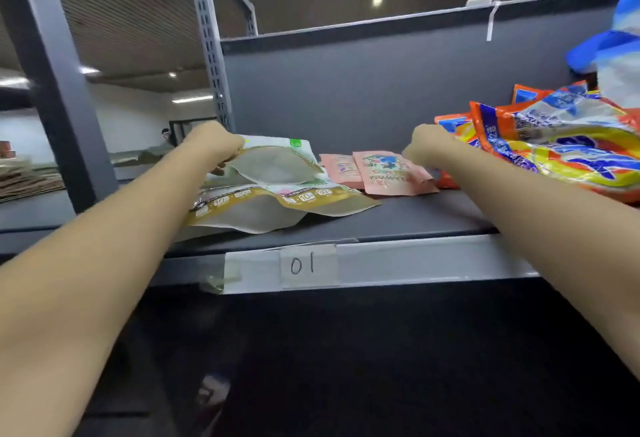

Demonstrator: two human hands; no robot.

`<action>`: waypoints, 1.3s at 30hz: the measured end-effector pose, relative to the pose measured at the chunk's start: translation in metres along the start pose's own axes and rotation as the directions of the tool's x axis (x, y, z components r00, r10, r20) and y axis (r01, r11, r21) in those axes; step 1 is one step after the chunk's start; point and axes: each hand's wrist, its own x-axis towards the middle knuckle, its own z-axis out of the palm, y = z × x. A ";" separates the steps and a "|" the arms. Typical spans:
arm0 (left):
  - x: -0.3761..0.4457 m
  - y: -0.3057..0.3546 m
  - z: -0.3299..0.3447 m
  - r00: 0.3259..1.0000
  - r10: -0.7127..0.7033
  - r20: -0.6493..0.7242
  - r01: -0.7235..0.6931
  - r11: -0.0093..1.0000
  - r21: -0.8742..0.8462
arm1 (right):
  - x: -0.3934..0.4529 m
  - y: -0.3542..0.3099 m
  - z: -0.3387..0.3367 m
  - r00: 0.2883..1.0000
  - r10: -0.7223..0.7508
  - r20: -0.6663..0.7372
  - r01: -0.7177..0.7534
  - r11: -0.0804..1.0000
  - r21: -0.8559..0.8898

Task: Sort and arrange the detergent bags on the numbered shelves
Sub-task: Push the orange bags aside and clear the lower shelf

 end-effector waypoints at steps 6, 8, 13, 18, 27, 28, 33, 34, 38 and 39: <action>-0.040 0.010 -0.003 0.972 0.219 -0.085 -0.193 0.951 0.242 | -0.042 0.000 -0.005 0.969 -0.237 -0.069 0.229 0.967 -0.109; -0.070 0.019 0.001 0.928 0.346 -0.136 -0.299 0.913 0.277 | -0.069 0.000 -0.012 0.948 -0.299 -0.105 0.294 0.954 -0.062; -0.168 0.027 0.013 0.774 0.602 -0.196 -0.568 0.797 0.204 | -0.151 0.009 -0.026 0.892 -0.406 -0.200 0.423 0.905 0.050; -0.277 -0.011 0.051 0.643 0.743 -0.187 -0.743 0.664 0.082 | -0.252 0.043 -0.013 0.877 -0.431 -0.211 0.470 0.860 0.197; -0.425 -0.133 0.164 0.731 0.619 0.287 -0.632 0.773 -0.056 | -0.402 0.154 0.110 0.940 -0.271 0.207 0.226 0.949 0.219; -0.433 -0.147 0.178 0.742 0.568 0.357 -0.591 0.805 -0.052 | -0.409 0.166 0.129 0.937 -0.237 0.258 0.185 0.960 0.211; -0.458 -0.217 0.255 0.725 0.345 0.596 -0.452 0.891 0.034 | -0.418 0.226 0.236 0.894 -0.057 0.445 -0.022 0.985 0.170; -0.459 -0.229 0.271 0.718 0.303 0.627 -0.428 0.902 0.054 | -0.417 0.237 0.259 0.879 -0.025 0.477 -0.054 0.987 0.152; -0.446 -0.274 0.338 0.706 0.170 0.687 -0.357 0.924 0.139 | -0.399 0.272 0.350 0.804 0.073 0.590 -0.138 0.988 0.065; -0.441 -0.286 0.354 0.701 0.141 0.699 -0.349 0.923 0.164 | -0.392 0.279 0.373 0.785 0.097 0.612 -0.156 0.987 0.043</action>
